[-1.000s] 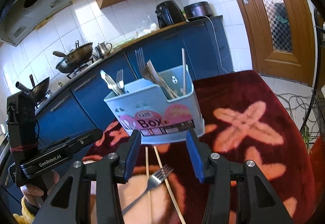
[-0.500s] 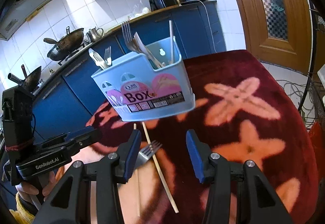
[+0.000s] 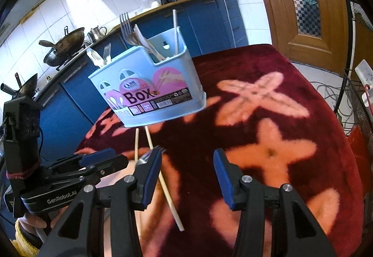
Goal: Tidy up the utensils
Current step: 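Close the left tool on the metal fork lying on the rug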
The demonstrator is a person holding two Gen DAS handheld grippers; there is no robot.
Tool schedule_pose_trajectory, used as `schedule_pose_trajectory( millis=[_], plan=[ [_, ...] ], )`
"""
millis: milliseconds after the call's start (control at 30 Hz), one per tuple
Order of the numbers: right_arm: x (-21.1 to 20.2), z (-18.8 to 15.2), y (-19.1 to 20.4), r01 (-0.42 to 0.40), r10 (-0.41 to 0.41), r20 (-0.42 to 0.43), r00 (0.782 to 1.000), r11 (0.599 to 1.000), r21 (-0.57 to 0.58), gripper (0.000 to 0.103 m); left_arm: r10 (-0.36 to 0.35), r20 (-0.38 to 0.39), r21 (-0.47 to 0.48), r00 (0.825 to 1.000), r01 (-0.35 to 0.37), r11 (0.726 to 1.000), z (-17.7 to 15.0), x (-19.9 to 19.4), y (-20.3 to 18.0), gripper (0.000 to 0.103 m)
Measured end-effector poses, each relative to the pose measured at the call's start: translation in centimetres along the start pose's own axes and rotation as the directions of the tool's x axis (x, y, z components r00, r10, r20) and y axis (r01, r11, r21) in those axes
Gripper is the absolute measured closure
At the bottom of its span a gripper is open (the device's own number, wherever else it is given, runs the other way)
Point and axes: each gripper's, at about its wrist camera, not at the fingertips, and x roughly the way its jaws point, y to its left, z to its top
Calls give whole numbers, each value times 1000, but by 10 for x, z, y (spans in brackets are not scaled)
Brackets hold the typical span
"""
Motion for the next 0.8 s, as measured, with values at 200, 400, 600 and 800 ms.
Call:
schedule_pose_trajectory(
  millis=[200, 400, 600, 800],
  plan=[
    [2, -5, -11, 37, -37, -12, 999, 999, 11, 49, -4, -37, 38, 999, 6, 999, 1, 18, -5, 62],
    [9, -11, -19, 61, -60, -45, 997, 998, 19, 49, -25, -50, 61, 998, 28, 998, -1, 26, -10, 69],
    [14, -16, -22, 57, -55, -65, 996, 998, 28, 47, -34, -48, 95, 998, 39, 995, 0, 27, -15, 78],
    [15, -16, -23, 48, -46, -63, 997, 998, 28, 46, -56, -68, 111, 996, 64, 992, -3, 27, -21, 83]
  ],
)
